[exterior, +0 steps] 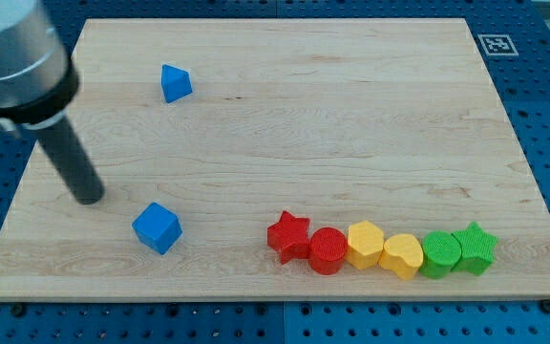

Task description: Move the blue cube into left of the red star

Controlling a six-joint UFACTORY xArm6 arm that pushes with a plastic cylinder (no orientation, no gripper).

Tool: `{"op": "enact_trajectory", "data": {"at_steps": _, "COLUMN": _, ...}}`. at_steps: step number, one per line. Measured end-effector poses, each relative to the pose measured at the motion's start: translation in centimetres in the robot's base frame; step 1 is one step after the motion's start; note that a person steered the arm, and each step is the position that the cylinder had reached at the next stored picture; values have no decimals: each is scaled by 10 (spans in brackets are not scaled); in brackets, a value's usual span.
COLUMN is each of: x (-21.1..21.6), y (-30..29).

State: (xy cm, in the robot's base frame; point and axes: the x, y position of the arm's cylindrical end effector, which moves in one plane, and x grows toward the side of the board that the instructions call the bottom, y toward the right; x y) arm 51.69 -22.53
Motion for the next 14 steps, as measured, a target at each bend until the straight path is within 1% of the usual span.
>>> {"op": "enact_trajectory", "data": {"at_steps": 1, "x": 20, "y": 1}}
{"op": "enact_trajectory", "data": {"at_steps": 3, "x": 48, "y": 61}}
{"op": "enact_trajectory", "data": {"at_steps": 4, "x": 51, "y": 94}}
{"op": "enact_trajectory", "data": {"at_steps": 5, "x": 51, "y": 110}}
{"op": "enact_trajectory", "data": {"at_steps": 6, "x": 50, "y": 98}}
{"op": "enact_trajectory", "data": {"at_steps": 7, "x": 37, "y": 103}}
{"op": "enact_trajectory", "data": {"at_steps": 9, "x": 38, "y": 156}}
{"op": "enact_trajectory", "data": {"at_steps": 11, "x": 52, "y": 158}}
{"op": "enact_trajectory", "data": {"at_steps": 12, "x": 63, "y": 166}}
{"op": "enact_trajectory", "data": {"at_steps": 13, "x": 69, "y": 186}}
{"op": "enact_trajectory", "data": {"at_steps": 14, "x": 64, "y": 178}}
